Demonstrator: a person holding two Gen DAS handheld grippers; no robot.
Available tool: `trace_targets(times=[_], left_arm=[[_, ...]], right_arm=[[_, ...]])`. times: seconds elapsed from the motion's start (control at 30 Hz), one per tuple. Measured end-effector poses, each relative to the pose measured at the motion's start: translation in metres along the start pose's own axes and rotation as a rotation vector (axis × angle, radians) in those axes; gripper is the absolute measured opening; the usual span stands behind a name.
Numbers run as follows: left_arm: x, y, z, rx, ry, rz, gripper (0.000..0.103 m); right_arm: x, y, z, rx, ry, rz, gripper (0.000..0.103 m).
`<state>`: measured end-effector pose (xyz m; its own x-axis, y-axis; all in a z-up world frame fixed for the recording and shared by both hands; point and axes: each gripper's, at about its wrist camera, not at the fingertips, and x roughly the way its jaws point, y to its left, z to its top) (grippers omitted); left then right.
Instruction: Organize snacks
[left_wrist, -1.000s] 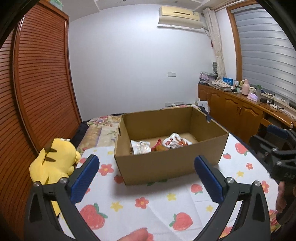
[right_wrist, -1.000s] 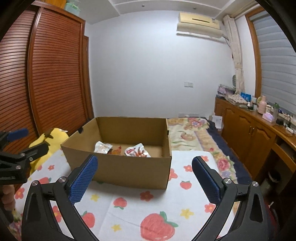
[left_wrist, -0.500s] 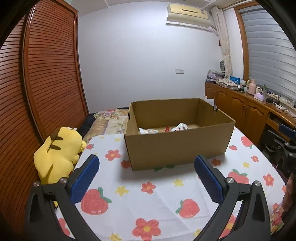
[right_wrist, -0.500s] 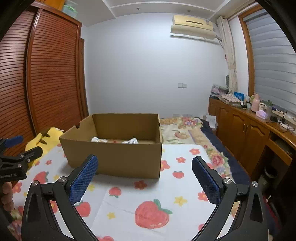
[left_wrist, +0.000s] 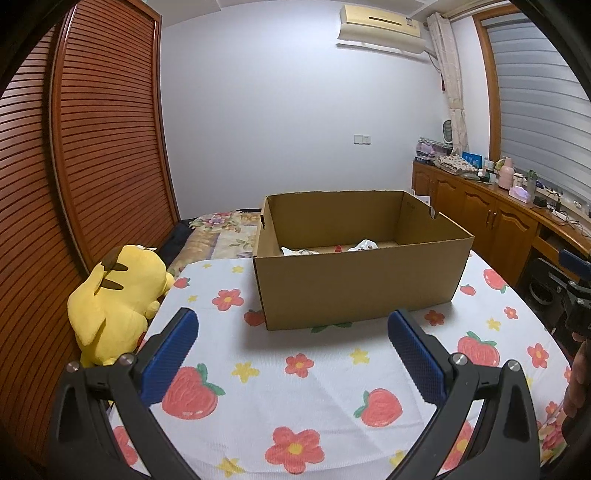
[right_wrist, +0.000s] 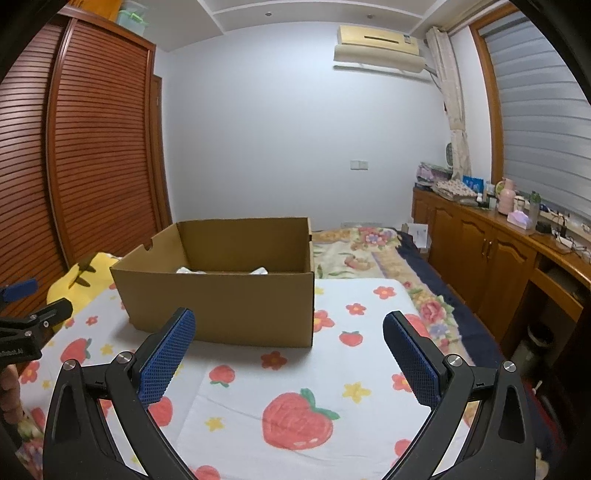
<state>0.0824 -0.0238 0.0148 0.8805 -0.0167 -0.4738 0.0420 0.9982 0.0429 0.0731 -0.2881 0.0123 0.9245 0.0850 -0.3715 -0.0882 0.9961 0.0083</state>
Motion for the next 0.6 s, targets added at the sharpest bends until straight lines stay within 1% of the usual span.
trace_targets(times=[0.6], left_arm=[[-0.0037,0.0018,0.0003,-0.009,-0.011,0.003,0.103]], right_arm=[[0.0008,-0.0017,-0.0015,0.004,0.003,0.002,0.103]])
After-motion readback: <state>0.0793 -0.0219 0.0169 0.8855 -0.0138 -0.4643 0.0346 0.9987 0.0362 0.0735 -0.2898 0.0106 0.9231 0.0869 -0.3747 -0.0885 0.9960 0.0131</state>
